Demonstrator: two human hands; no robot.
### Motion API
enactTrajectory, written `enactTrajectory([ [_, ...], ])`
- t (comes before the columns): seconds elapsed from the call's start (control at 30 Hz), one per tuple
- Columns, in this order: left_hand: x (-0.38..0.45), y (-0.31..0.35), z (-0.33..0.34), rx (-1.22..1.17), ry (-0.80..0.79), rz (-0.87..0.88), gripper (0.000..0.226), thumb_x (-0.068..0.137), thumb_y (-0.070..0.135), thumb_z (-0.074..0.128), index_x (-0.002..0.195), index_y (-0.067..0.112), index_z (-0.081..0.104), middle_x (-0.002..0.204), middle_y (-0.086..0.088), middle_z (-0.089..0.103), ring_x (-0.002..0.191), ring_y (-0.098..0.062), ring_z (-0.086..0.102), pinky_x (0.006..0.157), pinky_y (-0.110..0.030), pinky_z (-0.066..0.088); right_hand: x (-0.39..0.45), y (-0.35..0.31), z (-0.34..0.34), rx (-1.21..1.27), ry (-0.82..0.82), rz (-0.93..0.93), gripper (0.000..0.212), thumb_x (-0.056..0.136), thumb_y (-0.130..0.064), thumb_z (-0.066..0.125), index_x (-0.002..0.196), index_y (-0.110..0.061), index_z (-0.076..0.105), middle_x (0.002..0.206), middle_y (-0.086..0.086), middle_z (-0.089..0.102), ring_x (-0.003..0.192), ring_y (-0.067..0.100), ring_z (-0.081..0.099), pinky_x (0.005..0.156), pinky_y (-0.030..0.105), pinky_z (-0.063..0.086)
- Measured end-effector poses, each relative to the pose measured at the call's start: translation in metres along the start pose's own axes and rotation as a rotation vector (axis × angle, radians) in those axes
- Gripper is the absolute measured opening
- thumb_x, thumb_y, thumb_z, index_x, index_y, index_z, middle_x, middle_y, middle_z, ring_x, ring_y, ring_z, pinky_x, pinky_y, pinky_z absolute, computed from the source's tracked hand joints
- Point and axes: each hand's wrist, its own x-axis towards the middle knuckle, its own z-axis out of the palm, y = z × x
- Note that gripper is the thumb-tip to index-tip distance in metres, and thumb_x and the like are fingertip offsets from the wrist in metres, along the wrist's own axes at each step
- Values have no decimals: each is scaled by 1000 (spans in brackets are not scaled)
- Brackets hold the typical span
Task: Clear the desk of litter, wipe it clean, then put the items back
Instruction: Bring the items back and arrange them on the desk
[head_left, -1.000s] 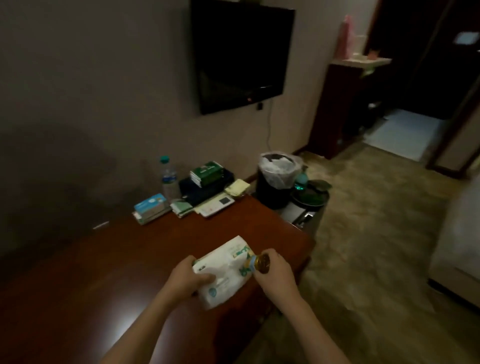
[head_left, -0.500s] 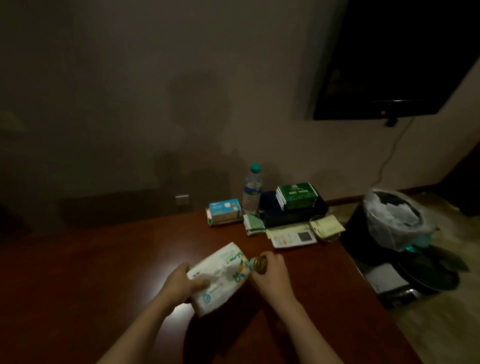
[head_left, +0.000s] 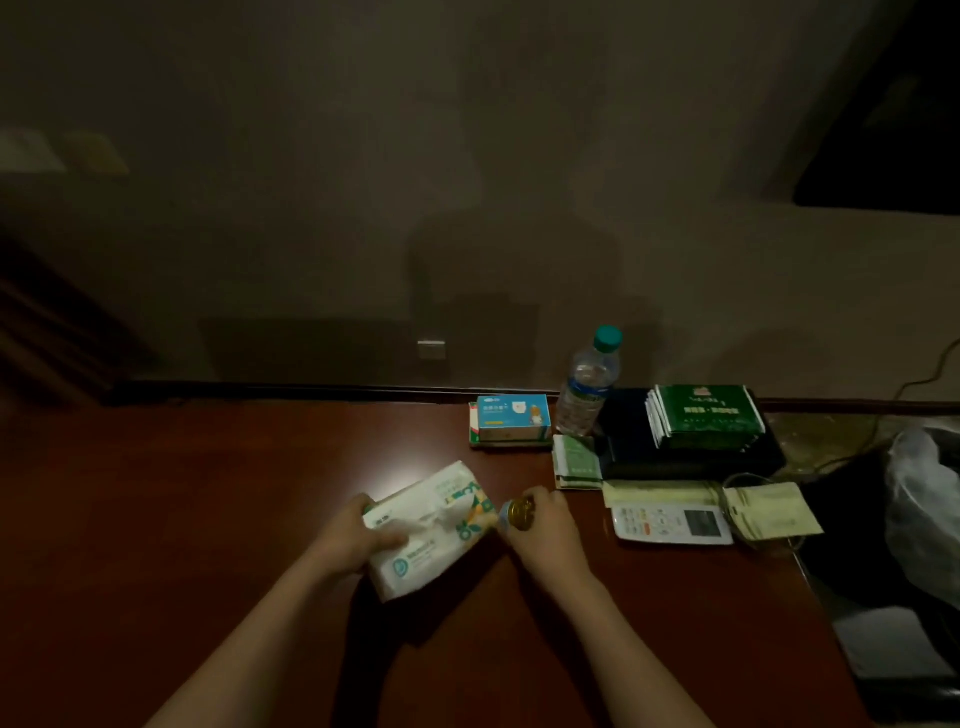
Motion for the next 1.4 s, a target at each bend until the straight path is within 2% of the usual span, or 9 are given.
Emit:
enactTrajectory([
  [0.27,48,-4,-41,67,56,-49,35,73,4,79,96,9,53,97,-12,64,73,-18,60,56,-26,46,33,-19,34,-88,-57,33,40,88,-26,63,120,-8,49,126,11,43,108,30,54,89,34,45],
  [0.33,59,-7,-41,76,141,-19,50,74,2,77,118,5,54,115,-16,61,91,-25,60,71,-30,47,39,-24,41,-112,-59,40,41,89,-25,62,123,-8,47,128,11,41,109,30,54,90,34,45],
  [0.4,65,-12,-37,55,245,4,69,75,-1,75,137,3,44,129,-19,54,112,-33,55,84,-34,45,44,-26,47,-132,-46,48,42,90,-23,62,125,-8,46,128,10,40,111,30,53,91,34,45],
  [0.53,76,-33,-28,-46,357,5,83,72,8,80,142,5,36,136,-18,48,121,-34,50,100,-45,45,50,-26,55,-192,-54,60,42,89,-23,62,125,-10,44,126,10,40,111,31,54,93,37,45],
  [0.73,73,-61,-7,-45,331,9,67,60,41,83,117,18,56,108,-3,65,93,-22,64,75,-42,57,53,-23,62,-238,-53,54,44,89,-21,62,127,-10,43,129,11,39,114,32,51,94,37,44],
  [0.9,73,-63,-4,117,322,31,73,55,37,87,117,19,53,108,-2,62,102,-23,59,81,-35,51,51,-29,65,-453,3,-12,59,89,-38,60,137,-15,36,138,8,38,129,26,35,106,37,30],
  [1.03,77,-62,-6,167,314,59,64,60,23,84,115,20,50,106,-1,55,100,-21,54,78,-34,53,56,-39,71,-555,-109,-146,66,85,-43,62,139,-15,38,144,6,36,139,25,23,116,45,11],
  [1.23,98,-44,-9,83,369,123,40,67,3,73,100,17,56,97,0,58,84,-14,56,56,-20,46,71,-52,76,-514,-63,-161,39,92,-35,53,125,-13,51,128,7,49,122,25,39,101,34,30],
  [1.4,118,-21,-9,40,379,145,40,70,0,71,99,19,52,97,1,57,82,-14,59,52,-15,42,95,-59,70,-436,15,-151,34,95,-30,51,122,-11,55,127,7,52,120,23,41,98,33,35],
])
